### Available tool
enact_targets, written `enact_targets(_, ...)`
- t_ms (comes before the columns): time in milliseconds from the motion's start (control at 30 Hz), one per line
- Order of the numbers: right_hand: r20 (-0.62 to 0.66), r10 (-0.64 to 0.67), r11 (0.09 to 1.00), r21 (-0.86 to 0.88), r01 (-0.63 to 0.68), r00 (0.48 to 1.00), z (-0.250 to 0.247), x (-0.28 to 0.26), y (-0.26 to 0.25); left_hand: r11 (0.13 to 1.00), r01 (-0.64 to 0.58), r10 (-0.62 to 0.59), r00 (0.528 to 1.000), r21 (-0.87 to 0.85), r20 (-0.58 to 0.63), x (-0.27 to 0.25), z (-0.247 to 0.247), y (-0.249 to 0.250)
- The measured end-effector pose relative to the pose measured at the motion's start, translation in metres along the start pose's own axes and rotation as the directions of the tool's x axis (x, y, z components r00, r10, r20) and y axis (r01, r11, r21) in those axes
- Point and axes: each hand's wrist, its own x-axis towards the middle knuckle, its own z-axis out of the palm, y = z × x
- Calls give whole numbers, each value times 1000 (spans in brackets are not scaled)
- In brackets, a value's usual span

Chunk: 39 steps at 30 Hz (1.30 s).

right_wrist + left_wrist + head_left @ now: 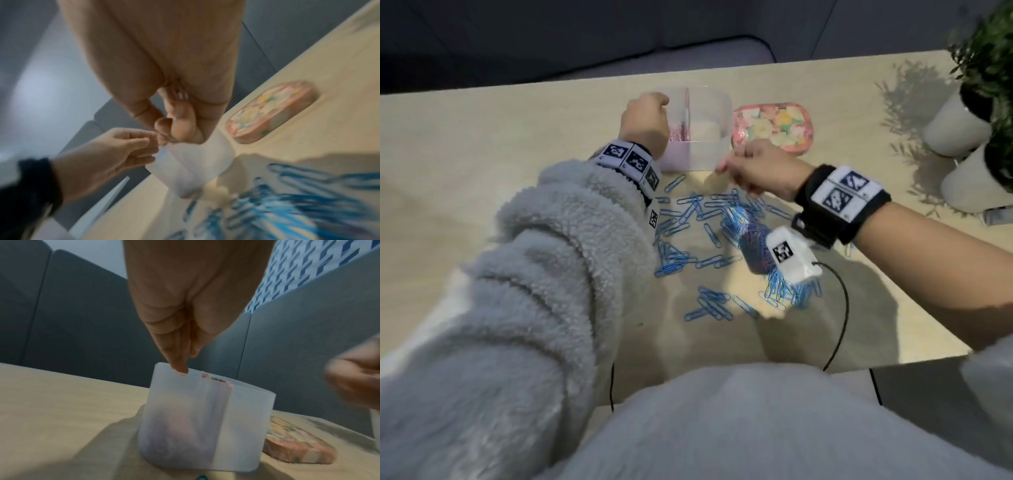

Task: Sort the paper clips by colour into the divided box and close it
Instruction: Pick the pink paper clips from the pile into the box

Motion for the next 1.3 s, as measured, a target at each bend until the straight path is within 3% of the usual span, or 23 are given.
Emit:
enact_targets(67, -55, 80, 975, 212, -67, 995, 2, 25, -25, 993, -51, 44, 997, -105, -67, -13, -4, -9)
enact_targets(167, -38, 172, 874, 467, -134, 984, 9, 63, -55, 965, -187, 148, 967, -185, -205, -51, -5, -24)
enact_targets(233, -20, 173, 822, 553, -133, 985, 17, 85, -68, 961, -187, 156, 975, -205, -157, -83, 1, -35)
enact_targets(300, -38, 165, 801, 588, -112, 986, 27, 98, -78, 969, -157, 162, 987, -191, 11, -114, 12, -49)
enact_targets(400, -97, 155, 885, 457, -94, 983, 39, 106, -84, 965, -250, 262, 938, -81, 229, -146, 31, -67)
enact_targets(500, -102, 124, 955, 282, -91, 987, 44, 109, -82, 937, -348, 338, 873, -36, 352, -159, 45, -74)
enact_targets(667, -120, 15, 987, 160, 4, 993, 34, 97, -69, 922, -386, 359, 837, -19, 414, -164, 59, -68)
enact_targets(800, -142, -127, 991, -60, 120, 982, 17, 70, -57, 902, -432, 390, 808, -5, 441, -162, 67, -50)
enact_targets(900, -219, -194, 979, 22, 203, 956, 3, 46, -41, 885, -465, 405, 792, 21, 458, -162, 73, -37)
enact_targets(1000, -216, -146, 987, 37, 158, 965, -4, 16, -2, 861, -506, 425, 766, 46, 482, -164, 80, -25)
enact_targets(1100, -103, -88, 981, -181, 68, 991, -1, -17, 54, 832, -549, 438, 741, 83, 510, -166, 88, -18)
enact_targets(1200, -75, -18, 904, -428, -16, 997, 6, -44, 94, 798, -572, 392, 731, 188, 558, -169, 94, -15)
enact_targets(1300, -96, -9, 868, -496, -40, 995, 9, -62, 116, 755, -601, 389, 733, 263, 558, -172, 90, -20)
